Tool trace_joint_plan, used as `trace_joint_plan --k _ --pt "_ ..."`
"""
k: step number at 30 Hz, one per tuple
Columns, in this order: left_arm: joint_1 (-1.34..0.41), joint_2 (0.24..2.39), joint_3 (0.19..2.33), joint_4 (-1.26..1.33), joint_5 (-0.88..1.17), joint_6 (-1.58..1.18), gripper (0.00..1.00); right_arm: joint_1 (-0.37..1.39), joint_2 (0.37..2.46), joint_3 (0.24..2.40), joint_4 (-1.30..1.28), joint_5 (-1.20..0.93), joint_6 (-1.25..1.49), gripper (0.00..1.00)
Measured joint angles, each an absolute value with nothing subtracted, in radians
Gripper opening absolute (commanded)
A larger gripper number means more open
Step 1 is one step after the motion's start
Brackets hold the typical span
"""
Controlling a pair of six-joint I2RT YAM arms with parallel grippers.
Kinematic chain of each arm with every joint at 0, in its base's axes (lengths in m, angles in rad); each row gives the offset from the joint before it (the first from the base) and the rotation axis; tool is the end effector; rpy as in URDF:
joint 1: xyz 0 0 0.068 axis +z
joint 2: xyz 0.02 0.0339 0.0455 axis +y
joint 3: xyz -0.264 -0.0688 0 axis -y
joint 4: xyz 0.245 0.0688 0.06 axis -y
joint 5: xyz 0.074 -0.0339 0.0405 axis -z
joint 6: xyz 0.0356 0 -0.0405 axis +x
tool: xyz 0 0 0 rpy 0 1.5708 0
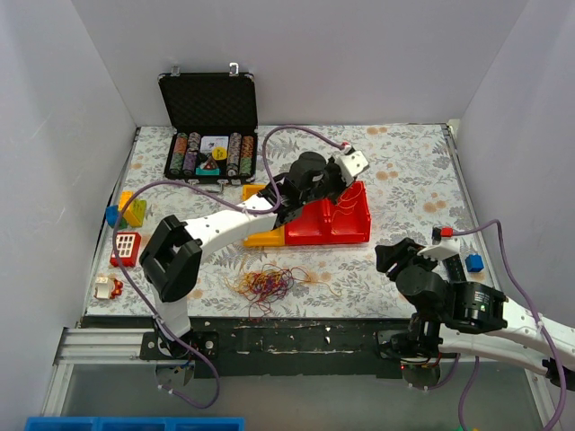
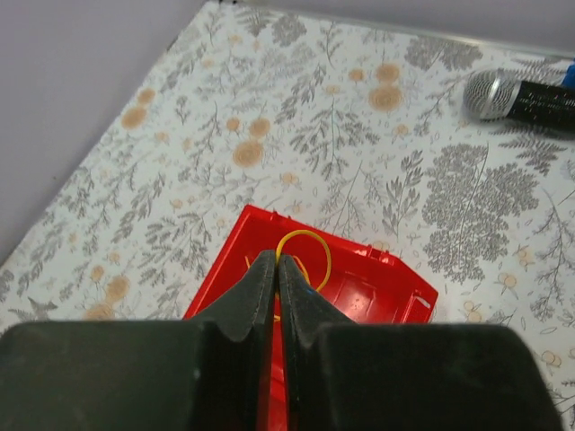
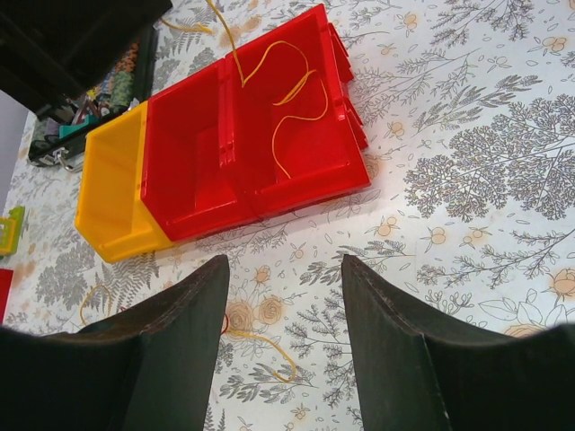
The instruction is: Untangle the cables
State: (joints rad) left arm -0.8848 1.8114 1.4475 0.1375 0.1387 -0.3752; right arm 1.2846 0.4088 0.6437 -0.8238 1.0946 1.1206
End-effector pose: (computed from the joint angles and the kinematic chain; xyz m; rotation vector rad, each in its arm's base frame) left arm 0.2747 -0.3433 0.3142 0.5845 1.8244 -1.0042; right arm 0.0521 0.0651 0.2836 0.4286 1.8065 0.4933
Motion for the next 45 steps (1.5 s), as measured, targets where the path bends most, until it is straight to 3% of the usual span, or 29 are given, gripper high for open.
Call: trace_joint_plan --k 6,11,14,18,21,24,30,33,35,45 --pt "-0.894 1.882 1.469 -0.001 0.076 -0.385 0.0 1.285 0.415 0.644 -0.823 1.097 1.123 0.61" --pt "-0.903 1.975 1.516 -0.13 0.06 -0.407 0.12 1.285 0.438 0.644 -0.823 1.097 1.123 0.6" --pt "-0.906 1.99 1.522 -0.201 0.069 -0.426 0.27 1.285 0.443 0.644 -0.823 1.097 1.123 0.6" --pt "-0.907 1.99 1.582 -0.286 0.072 -0.449 0.65 1.285 0.458 0.644 -0.82 1.095 1.119 0.61" --pt "-0.907 1.99 1.667 -0.338 0.081 -0.469 0.79 1.285 0.48 0.644 -0.81 1.088 1.103 0.62" --pt "-0.899 1.987 1.773 -0.415 0.101 -0.487 0.87 1.285 0.508 0.643 -0.778 1.067 1.071 0.63" --pt "-0.852 1.883 1.857 -0.635 0.222 -0.469 0.95 1.284 0.603 0.601 -0.599 0.954 0.905 0.75" --pt "-0.817 1.72 1.705 -0.716 0.273 -0.422 0.95 1.283 0.681 0.566 -0.48 0.836 0.775 0.88" --pt "-0.789 1.591 1.552 -0.765 0.301 -0.398 0.95 1.276 0.733 0.545 -0.399 0.751 0.7 0.91" --pt "-0.696 1.317 1.162 -0.865 0.426 -0.357 0.9 0.978 1.004 0.456 -0.112 0.159 0.477 0.9"
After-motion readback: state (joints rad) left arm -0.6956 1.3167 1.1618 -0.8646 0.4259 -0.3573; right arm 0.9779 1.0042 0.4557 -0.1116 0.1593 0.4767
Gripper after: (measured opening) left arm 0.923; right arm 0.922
